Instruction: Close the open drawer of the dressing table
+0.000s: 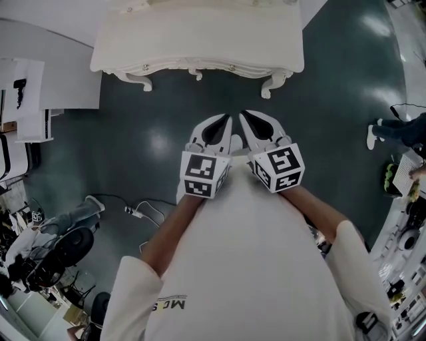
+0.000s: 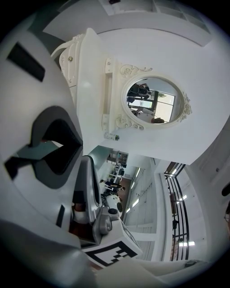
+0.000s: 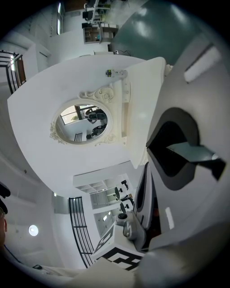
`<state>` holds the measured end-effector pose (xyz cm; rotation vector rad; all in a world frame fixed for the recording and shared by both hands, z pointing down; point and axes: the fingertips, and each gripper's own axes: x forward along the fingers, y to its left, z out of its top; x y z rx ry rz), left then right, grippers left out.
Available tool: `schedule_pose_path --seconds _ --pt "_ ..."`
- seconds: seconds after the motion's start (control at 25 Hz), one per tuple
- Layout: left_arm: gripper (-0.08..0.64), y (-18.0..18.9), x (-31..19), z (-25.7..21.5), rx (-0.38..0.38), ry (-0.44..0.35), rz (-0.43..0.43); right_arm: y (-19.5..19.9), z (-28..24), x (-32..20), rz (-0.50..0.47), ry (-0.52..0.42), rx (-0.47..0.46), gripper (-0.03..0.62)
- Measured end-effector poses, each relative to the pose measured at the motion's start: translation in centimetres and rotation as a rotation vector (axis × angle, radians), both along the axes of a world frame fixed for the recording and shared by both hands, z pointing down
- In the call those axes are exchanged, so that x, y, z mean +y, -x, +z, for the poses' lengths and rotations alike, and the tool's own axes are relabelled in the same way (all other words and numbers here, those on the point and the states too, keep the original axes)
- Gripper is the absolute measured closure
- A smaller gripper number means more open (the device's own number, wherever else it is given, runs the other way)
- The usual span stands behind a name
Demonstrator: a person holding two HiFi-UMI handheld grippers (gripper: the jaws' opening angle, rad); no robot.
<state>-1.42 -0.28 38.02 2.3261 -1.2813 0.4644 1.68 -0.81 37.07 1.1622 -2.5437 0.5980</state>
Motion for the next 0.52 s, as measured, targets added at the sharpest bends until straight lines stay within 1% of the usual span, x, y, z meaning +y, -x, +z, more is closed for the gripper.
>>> schedule_pose_path --seconds 0.52 --pt "0.551 -0.5 -1.0 0.0 -0.015 -0.001 -0.003 -0.3 0.2 -1.1 -0.016 0.012 -0.007 0.591"
